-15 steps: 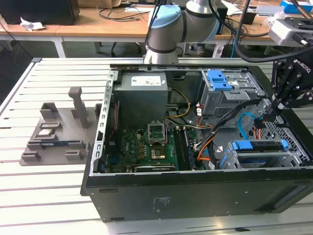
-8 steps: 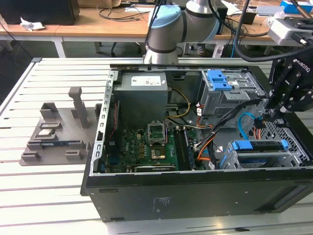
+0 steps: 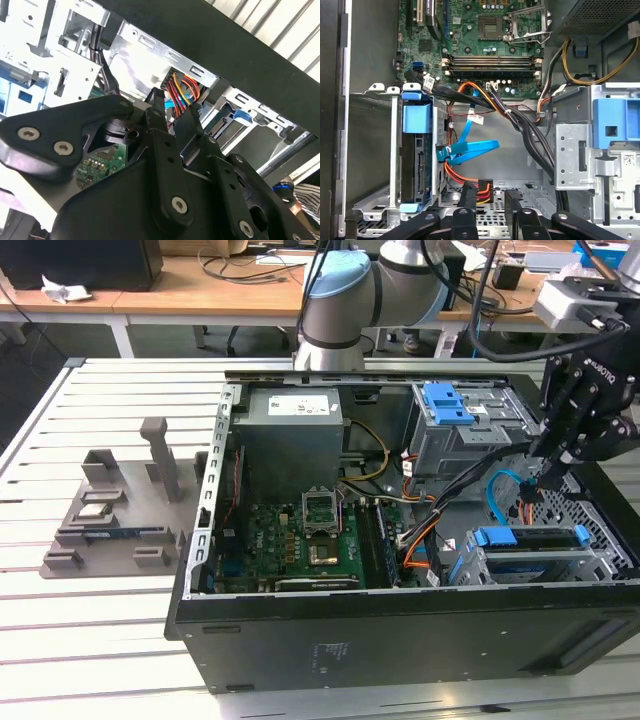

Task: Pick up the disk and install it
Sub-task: 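Insert the first disk wire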

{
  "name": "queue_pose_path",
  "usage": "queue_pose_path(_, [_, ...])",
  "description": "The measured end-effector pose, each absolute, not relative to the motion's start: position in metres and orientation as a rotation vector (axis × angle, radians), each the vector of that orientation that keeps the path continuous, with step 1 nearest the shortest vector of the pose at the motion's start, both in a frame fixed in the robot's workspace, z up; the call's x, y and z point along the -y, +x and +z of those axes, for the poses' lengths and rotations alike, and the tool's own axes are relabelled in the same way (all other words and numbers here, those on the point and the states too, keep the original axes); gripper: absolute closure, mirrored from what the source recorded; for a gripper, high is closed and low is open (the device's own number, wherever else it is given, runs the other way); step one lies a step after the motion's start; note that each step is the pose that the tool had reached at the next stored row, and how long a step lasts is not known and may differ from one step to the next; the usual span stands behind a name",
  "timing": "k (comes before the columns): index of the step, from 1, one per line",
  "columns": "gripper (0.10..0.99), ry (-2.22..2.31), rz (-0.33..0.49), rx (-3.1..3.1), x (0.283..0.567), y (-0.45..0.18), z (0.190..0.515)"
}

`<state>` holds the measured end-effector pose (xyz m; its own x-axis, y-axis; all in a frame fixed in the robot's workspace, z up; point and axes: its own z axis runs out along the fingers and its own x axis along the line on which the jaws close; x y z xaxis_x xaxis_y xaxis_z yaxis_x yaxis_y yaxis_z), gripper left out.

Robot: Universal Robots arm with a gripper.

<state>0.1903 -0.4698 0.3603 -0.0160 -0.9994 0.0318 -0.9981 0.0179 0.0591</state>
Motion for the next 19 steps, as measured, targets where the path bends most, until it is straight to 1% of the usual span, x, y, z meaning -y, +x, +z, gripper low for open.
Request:
queue_pose_path(3, [0.725,2.147,-0.006,2.185,0.470,0.190,0.361])
queue_pose_path(10, [0.725,2.145,0.002,2.183,0.471,0.190,0.363])
queue_pose_path(19, [0.725,2.142,0.008,2.180,0.492,0.190,0.362])
